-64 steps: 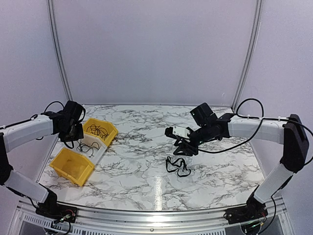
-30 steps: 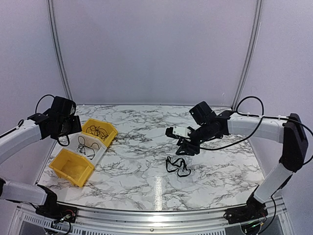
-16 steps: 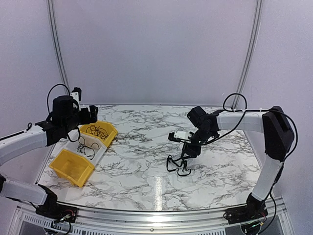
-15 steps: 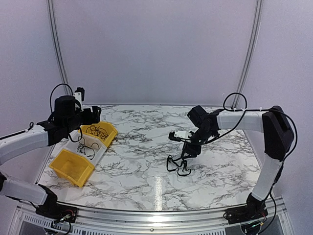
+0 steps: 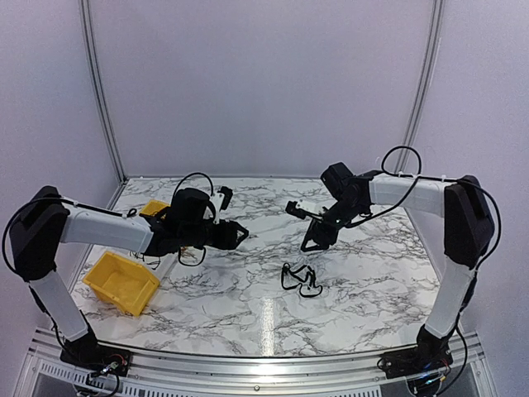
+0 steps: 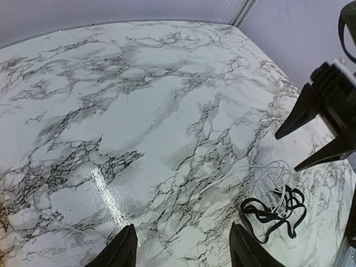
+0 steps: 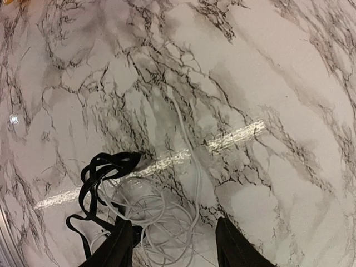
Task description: Untangle the cables
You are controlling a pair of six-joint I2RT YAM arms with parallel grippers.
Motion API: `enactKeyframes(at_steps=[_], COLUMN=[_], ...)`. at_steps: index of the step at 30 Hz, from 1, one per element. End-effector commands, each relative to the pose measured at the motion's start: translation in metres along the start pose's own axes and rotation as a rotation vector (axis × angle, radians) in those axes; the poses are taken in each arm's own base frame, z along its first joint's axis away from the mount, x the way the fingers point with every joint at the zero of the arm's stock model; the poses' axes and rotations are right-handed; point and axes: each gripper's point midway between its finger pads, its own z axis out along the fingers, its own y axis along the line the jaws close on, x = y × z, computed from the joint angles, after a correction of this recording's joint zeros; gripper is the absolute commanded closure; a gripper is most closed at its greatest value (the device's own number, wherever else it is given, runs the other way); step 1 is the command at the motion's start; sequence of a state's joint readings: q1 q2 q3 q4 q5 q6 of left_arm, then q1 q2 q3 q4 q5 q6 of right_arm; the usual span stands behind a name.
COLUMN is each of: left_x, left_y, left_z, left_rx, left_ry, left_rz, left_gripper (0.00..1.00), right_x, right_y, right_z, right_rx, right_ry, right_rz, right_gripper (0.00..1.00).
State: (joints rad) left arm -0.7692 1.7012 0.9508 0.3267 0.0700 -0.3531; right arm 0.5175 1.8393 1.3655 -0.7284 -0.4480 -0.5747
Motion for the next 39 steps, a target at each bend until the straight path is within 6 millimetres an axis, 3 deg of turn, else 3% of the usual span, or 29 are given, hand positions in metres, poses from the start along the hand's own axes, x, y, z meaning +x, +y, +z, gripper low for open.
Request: enactKeyframes(at_steps=[1,4,9,13,20,23,26,29,32,36,39], left_x=[-0.012,-0.005,0.005,0.01,0.008,0.011,0.013,0.013,0.003,-0.027,-0.043], left_y=[0.005,0.016,0.018,0.023,0.031,0.032,0.029,0.024,0.013,-0.007,-0.024], left_z=[-0.001,-0.004,-0.012,-0.022,-0.036,-0.038,-0.038,-0.037,-0.04,-0.049,-0.054], left_rx=[-0.091,-0.15,-0.144,-0.164,-0.215,-0.217,-0.203,-0.179,-0.133,-0.057,0.001], left_ry=[-0.076,-0.061,-0.046,-0.05,-0.071,-0.06,-0.05,-0.046,-0.089,-0.19,-0.254], left_rz=[-0.115,-0.157,-0.192,-0.201,-0.197,-0.18,-0.184,-0.184,-0.15,-0.116,-0.107], left_gripper=[0.4,0.4,0.39,0.38,0.38,0.38,0.38,0.38,0.38,0.38,0.37], right_x=[-0.03,-0.033,-0.031,-0.016,0.016,0.022,0.021,0.003,-0.038,-0.094,-0.119], right_y=[-0.03,-0.039,-0.031,-0.032,-0.035,-0.034,-0.03,-0.029,-0.019,0.012,0.031], right_z=[0.013,0.027,0.05,0.067,0.075,0.077,0.076,0.063,0.031,-0.018,-0.045], right_rx=[0.042,0.027,0.017,0.11,0.199,0.192,0.185,0.192,0.164,0.078,0.03], right_ry=[-0.038,0.001,0.068,0.183,0.308,0.323,0.325,0.274,0.143,-0.067,-0.177], right_rz=[0.093,0.119,0.074,0.043,0.028,0.035,0.031,0.015,-0.016,-0.083,-0.11], right_gripper=[0.49,0.49,0.49,0.49,0.49,0.57,0.78,1.0,1.0,1.0,1.0])
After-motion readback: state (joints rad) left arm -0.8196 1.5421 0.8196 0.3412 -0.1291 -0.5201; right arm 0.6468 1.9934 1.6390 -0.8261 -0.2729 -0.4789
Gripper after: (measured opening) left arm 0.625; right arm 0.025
